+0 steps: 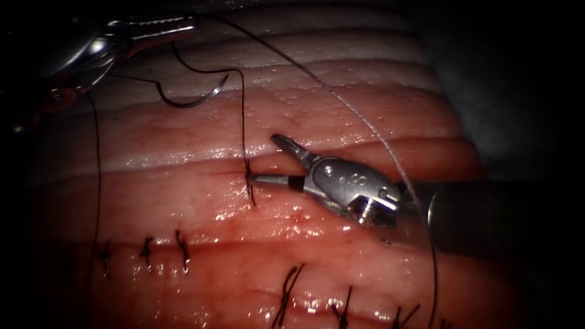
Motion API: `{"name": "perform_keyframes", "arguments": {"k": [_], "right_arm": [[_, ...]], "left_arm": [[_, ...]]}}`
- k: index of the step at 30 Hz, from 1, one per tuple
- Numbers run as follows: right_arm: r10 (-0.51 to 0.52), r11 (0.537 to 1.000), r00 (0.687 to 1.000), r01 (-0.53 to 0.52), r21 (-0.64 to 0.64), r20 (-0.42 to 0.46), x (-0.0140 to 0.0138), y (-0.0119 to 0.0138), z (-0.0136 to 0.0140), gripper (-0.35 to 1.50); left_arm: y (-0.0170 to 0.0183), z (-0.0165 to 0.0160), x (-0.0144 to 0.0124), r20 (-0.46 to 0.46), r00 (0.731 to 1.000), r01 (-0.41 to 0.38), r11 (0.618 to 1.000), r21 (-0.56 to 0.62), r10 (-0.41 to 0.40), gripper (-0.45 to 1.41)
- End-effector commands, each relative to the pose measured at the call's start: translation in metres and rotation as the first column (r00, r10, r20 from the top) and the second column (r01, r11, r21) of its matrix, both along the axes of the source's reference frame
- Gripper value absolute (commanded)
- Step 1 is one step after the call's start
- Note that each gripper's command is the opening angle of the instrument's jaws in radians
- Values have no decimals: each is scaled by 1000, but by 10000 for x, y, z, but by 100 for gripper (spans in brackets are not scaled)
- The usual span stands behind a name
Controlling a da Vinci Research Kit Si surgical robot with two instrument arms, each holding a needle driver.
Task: Wound Closure
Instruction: Pull suture taut with left tool
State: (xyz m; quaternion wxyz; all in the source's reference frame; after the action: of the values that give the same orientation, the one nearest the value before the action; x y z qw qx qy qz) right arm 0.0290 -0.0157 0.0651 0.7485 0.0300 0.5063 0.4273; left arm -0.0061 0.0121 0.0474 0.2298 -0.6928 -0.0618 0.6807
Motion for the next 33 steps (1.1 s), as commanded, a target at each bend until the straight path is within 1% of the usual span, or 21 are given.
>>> {"name": "perform_keyframes", "arguments": {"k": [1,6,14,20,24,28,33], "right_arm": [[-1,1000,1000,1,-2,-2,9,-1,5,84],[-3,1000,1000,3,-1,-4,16,-1,6,84],[10,1000,1000,-10,-14,0,37,-6,14,86],[25,1000,1000,-25,-15,10,49,1,21,94],[32,999,999,-32,-18,14,58,4,26,104],[29,999,999,-28,-34,24,66,5,30,106],[26,999,999,-25,-44,30,68,6,30,106]], "left_arm": [[3,2,-5,1,1000,-2,1000,-3,2,-45],[-1,-8,-6,3,1000,-3,1000,-3,3,-45],[-6,-23,-8,24,1000,-11,1000,-14,11,-45],[-12,-40,-11,33,999,-14,1000,-23,15,-45],[-15,-47,-14,36,999,-14,1000,-25,14,-45],[-18,-55,-16,38,999,-15,999,-32,16,-45],[-21,-63,-17,46,999,-15,999,-41,17,-45]]}}
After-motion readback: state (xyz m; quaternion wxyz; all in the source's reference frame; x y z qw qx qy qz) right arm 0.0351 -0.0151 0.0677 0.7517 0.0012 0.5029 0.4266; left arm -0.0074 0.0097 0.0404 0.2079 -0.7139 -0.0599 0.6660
